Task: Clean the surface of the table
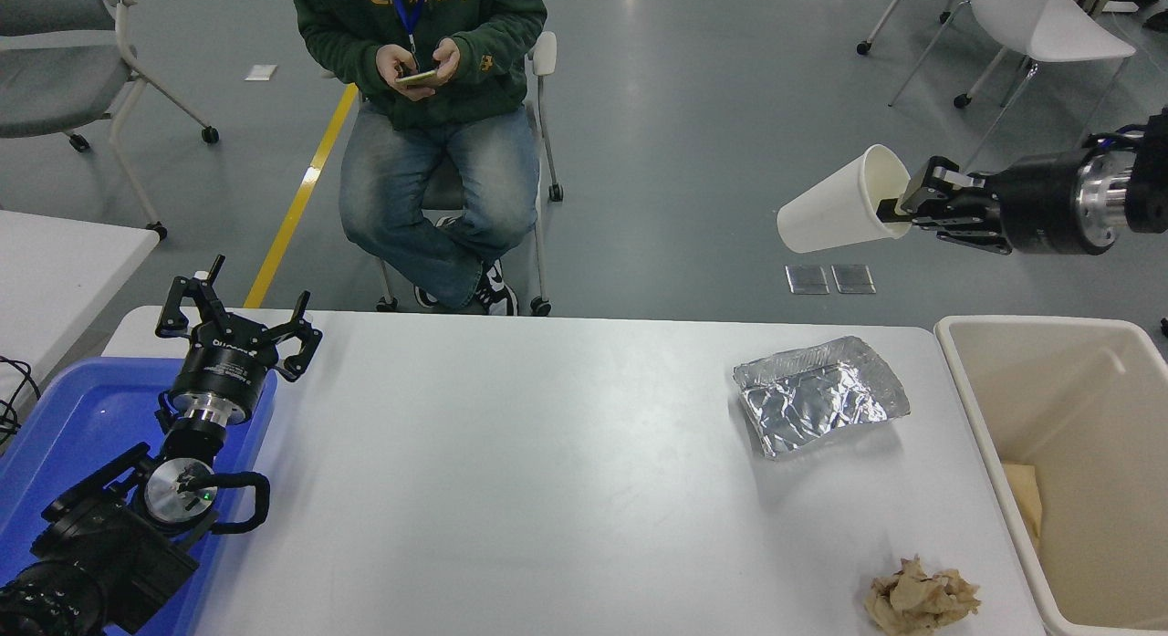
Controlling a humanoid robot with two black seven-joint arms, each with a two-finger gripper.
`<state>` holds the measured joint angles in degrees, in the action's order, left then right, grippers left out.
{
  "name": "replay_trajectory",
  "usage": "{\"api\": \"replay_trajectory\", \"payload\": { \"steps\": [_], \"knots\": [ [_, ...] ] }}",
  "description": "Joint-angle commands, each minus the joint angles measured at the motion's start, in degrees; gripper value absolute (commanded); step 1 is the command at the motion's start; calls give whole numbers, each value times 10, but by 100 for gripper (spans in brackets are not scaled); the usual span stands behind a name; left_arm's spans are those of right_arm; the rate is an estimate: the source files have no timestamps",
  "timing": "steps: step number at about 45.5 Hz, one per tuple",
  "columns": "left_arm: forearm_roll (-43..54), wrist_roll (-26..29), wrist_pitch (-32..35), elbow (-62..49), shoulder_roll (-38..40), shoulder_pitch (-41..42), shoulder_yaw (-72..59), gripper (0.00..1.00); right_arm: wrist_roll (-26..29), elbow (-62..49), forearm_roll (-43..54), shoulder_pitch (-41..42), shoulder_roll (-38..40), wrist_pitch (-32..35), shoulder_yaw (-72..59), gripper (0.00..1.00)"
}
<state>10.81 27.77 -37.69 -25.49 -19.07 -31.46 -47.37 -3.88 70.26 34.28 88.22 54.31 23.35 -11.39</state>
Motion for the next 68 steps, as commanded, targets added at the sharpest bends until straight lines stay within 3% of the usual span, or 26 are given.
{"api": "replay_trajectory", "payload": {
  "steps": [1,15,31,44,59,68],
  "knots": [
    [0,0,1,0,0,0,0,100,0,-4,0,2,4,5,-1,0],
    [0,0,0,0,0,0,0,100,0,-88,0,-32,2,-7,-3,0],
    [0,0,0,0,0,0,0,100,0,-235,0,-104,-19,-73,1,0],
    [0,0,1,0,0,0,0,100,0,-381,-25,-197,-90,-144,1,0],
    [0,0,0,0,0,0,0,100,-1,-616,-65,-316,-228,-224,1,0],
    [0,0,0,0,0,0,0,100,-1,-654,-67,-361,-270,-289,0,0]
  ]
}}
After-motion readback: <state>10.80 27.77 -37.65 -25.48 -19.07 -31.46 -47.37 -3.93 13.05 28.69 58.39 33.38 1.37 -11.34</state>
